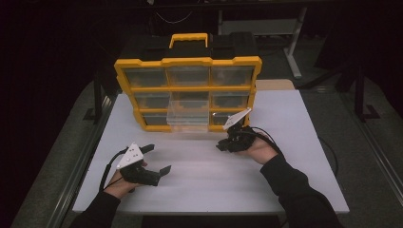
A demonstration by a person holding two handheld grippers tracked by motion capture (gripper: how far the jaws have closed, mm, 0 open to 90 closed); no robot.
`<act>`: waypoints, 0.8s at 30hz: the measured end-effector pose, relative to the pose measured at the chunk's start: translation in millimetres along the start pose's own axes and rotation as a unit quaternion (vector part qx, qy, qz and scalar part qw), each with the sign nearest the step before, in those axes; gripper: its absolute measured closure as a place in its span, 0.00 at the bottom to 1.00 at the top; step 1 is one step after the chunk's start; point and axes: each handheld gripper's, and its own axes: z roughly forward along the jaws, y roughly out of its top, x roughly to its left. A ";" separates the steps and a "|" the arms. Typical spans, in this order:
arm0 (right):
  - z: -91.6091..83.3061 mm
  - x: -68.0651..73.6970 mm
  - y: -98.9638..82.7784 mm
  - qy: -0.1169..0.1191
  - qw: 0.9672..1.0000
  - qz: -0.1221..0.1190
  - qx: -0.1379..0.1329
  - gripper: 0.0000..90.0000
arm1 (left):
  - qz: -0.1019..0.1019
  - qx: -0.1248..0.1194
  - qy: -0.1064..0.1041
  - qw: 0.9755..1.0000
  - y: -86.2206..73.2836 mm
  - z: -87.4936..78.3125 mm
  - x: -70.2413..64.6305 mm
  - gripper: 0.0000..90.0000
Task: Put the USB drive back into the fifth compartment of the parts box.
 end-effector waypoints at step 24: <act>-30.6 4.5 19.8 0.003 1.000 -0.009 0.001 0.87 | -0.001 0.000 0.001 1.000 0.4 0.1 -0.1 0.00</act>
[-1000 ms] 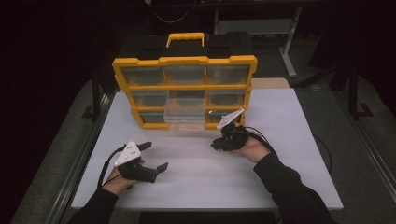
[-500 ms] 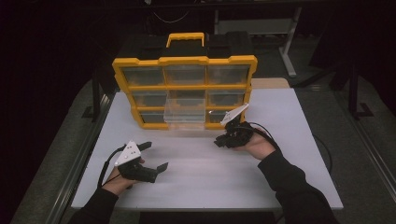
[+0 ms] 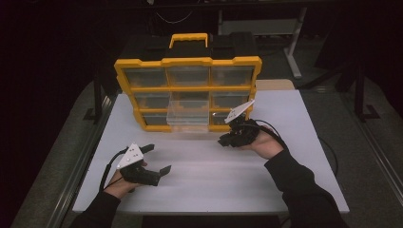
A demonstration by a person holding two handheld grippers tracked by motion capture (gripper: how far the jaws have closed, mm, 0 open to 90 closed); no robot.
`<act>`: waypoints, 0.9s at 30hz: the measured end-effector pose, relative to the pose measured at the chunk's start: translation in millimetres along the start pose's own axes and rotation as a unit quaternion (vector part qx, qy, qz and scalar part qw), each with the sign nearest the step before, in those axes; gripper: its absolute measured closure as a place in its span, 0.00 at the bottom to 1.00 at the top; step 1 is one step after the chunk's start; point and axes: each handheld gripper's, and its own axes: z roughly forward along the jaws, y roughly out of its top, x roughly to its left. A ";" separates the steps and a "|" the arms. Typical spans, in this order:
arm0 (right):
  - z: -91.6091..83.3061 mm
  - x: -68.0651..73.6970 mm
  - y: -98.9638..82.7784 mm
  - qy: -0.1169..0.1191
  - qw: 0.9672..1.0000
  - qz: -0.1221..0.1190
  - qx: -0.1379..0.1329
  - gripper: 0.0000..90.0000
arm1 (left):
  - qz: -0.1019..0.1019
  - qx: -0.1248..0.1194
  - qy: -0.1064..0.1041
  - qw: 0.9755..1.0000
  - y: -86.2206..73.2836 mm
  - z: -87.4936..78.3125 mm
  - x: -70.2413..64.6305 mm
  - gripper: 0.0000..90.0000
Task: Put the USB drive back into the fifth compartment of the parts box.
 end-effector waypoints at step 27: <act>-52.7 -2.1 44.4 -0.014 0.999 -0.023 -0.031 0.87 | 0.002 0.001 -0.003 1.000 0.4 1.5 -0.1 0.00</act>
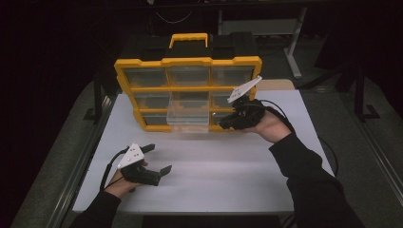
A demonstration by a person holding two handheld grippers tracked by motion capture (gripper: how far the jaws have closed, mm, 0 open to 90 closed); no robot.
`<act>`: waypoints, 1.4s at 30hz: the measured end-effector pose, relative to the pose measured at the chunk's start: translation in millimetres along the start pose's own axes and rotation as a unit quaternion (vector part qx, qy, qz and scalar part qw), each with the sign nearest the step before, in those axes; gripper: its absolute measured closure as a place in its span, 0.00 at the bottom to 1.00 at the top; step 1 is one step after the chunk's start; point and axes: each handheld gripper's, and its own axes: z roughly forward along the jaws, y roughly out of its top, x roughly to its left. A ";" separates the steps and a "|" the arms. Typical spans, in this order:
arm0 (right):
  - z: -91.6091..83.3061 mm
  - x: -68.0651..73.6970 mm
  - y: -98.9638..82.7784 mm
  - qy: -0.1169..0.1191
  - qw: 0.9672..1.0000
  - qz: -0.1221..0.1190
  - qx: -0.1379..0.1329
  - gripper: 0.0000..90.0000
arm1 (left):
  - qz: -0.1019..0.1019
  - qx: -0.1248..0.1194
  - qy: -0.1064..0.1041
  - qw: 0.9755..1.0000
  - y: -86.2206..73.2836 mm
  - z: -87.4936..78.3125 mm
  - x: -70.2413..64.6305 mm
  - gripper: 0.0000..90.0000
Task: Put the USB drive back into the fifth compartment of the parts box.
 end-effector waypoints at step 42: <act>19.3 5.5 89.4 0.020 0.999 -0.043 -0.004 0.87 | -0.001 -0.001 0.000 1.000 0.7 -0.6 0.0 0.00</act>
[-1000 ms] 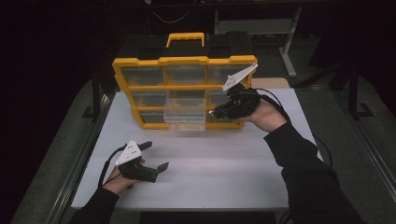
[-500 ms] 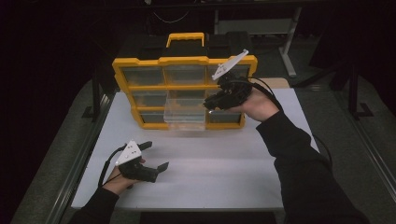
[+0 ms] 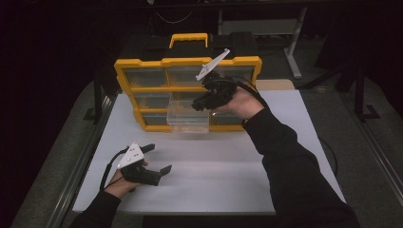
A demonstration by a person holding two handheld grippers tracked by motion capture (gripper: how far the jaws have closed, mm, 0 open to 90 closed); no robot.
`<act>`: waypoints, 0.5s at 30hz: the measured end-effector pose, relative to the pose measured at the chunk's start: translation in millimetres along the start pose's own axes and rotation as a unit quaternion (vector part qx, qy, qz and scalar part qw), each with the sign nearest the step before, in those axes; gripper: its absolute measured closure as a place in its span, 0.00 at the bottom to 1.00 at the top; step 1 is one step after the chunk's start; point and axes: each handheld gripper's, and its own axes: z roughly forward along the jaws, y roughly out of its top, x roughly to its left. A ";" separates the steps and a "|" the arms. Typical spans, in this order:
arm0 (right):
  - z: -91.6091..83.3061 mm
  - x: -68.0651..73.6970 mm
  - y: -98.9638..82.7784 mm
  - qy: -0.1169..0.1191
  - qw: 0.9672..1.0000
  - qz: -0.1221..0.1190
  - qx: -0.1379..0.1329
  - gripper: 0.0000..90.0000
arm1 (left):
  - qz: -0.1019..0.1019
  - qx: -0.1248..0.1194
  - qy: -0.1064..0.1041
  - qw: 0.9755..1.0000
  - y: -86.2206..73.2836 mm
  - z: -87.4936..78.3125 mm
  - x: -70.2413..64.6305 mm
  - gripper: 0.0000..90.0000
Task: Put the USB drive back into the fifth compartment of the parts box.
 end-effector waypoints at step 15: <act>30.7 -2.7 1.7 0.007 0.999 0.000 0.038 0.87 | 0.001 0.000 0.000 1.000 0.0 -0.2 -0.2 0.00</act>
